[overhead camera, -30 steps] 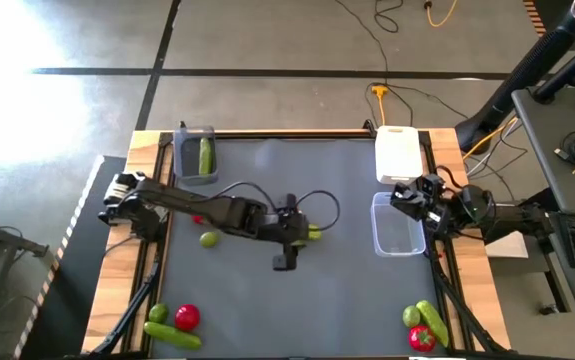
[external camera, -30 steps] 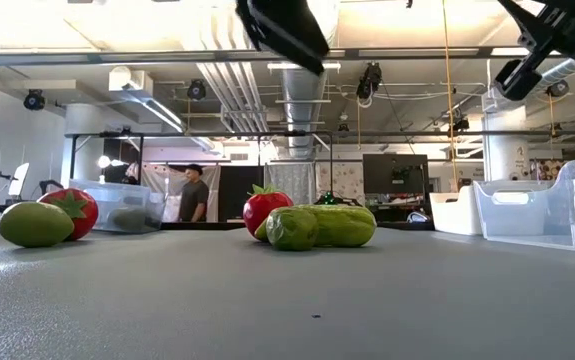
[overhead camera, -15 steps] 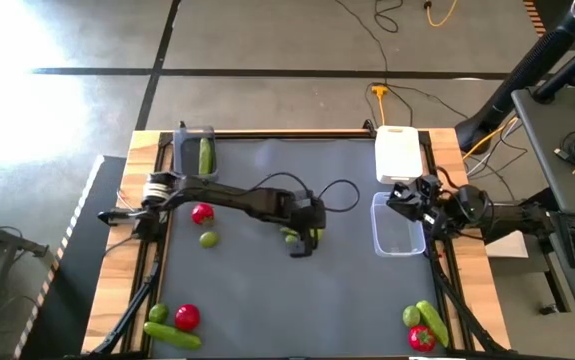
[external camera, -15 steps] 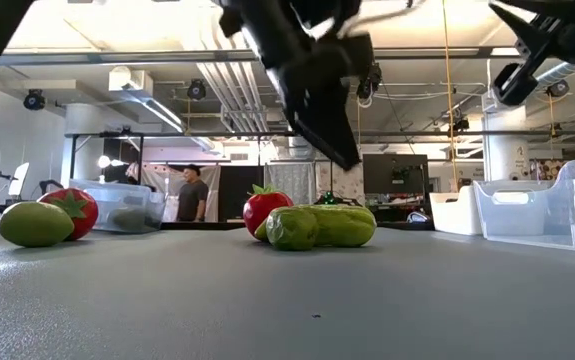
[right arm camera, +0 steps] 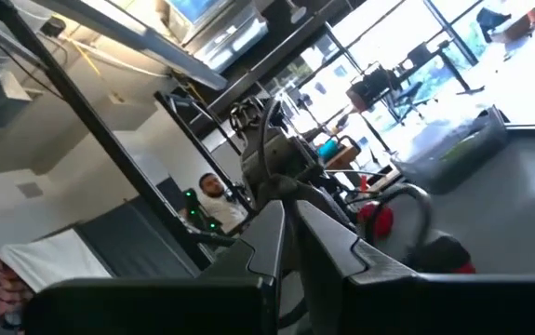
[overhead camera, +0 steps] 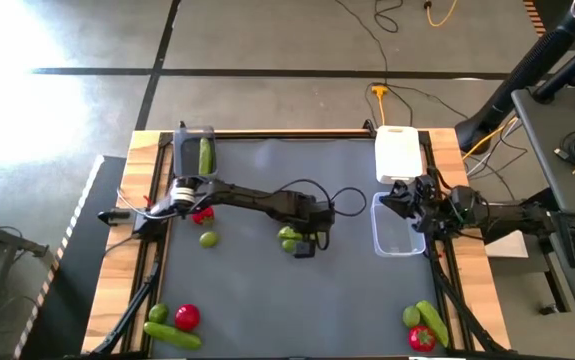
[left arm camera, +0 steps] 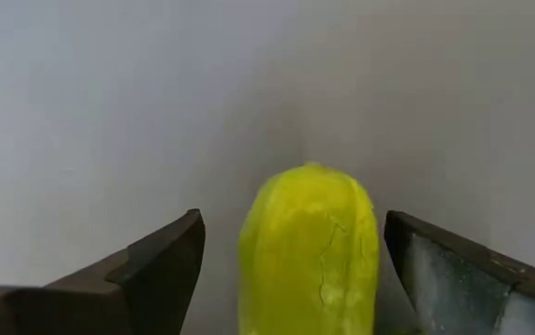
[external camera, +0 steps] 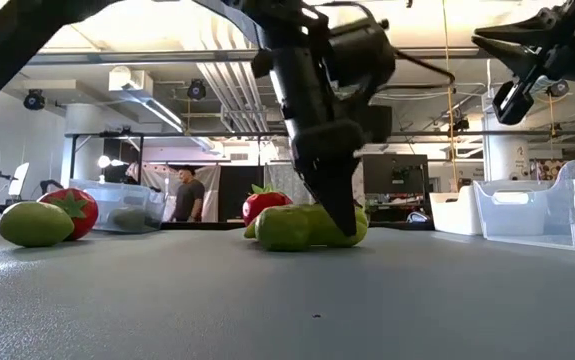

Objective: Sort produce into baskets
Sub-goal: Put the cucumber into the black bin

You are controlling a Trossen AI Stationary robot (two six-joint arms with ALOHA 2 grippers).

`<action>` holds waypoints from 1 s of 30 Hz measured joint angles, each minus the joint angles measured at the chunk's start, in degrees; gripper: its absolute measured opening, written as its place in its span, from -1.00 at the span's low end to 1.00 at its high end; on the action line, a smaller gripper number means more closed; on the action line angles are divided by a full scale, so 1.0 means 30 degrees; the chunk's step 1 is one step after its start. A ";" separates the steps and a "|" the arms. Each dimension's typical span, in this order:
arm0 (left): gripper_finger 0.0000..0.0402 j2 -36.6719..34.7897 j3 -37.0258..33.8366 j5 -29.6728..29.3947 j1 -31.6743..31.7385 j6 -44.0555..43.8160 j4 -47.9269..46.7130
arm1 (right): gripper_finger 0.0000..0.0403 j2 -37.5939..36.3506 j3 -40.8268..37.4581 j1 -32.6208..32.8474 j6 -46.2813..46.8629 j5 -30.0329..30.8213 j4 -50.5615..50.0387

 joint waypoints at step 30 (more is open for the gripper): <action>-0.24 -0.0242 1.0904 -0.8181 0.4019 -0.4252 -1.3967 | -0.89 0.0328 0.0000 0.0000 -0.3432 1.3476 0.0921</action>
